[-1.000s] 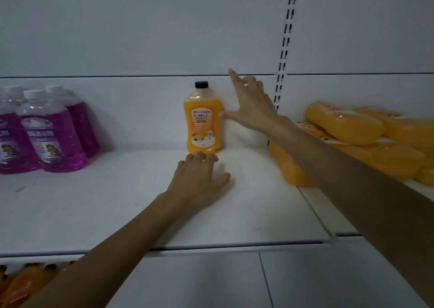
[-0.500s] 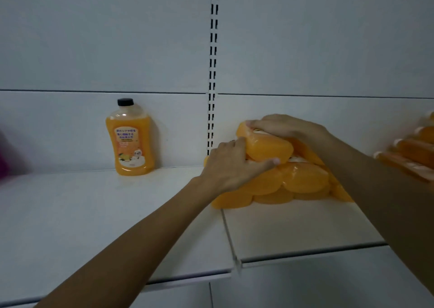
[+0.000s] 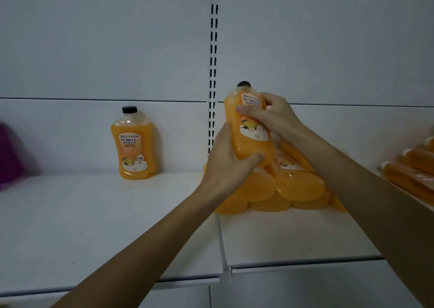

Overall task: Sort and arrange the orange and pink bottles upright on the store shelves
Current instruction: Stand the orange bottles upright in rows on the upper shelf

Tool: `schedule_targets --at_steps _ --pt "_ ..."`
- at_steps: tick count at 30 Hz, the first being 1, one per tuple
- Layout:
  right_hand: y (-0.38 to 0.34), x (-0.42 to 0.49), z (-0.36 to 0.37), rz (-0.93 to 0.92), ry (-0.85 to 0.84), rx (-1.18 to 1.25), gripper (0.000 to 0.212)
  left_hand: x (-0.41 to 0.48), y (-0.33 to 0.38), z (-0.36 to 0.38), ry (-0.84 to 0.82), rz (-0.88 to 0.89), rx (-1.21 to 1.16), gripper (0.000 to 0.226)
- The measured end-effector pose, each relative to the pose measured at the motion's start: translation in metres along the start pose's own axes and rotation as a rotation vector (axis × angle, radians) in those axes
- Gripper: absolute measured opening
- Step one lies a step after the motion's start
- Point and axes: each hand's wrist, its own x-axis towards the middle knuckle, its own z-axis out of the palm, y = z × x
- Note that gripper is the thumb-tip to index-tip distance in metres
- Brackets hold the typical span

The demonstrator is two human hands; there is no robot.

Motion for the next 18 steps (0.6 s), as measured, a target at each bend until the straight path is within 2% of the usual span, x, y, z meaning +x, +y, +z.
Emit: schedule_targets --at_steps 2,5,7,11,15,18 --pt "-0.012 -0.007 0.009 -0.09 0.067 -0.001 0.058 0.003 0.005 -0.011 0.019 -0.025 -0.095 0.072" --pt "-0.025 -0.022 0.031 -0.195 0.084 -0.145 0.082 -0.001 -0.002 -0.029 0.069 -0.084 -0.1 0.08" --pt "-0.036 -0.031 0.045 -0.264 -0.011 -0.187 0.091 -0.01 -0.013 -0.045 0.08 -0.132 -0.145 0.074" --pt "-0.056 -0.042 0.067 -0.257 -0.271 -0.074 0.112 -0.032 -0.034 -0.086 0.05 -0.134 -0.153 0.058" --pt "-0.061 -0.052 0.101 -0.291 -0.34 -0.008 0.105 -0.049 -0.054 -0.122 0.039 -0.16 -0.126 0.058" --pt "-0.056 -0.063 0.129 -0.296 -0.319 0.002 0.1 -0.06 -0.071 -0.141 -0.006 -0.209 -0.057 0.073"
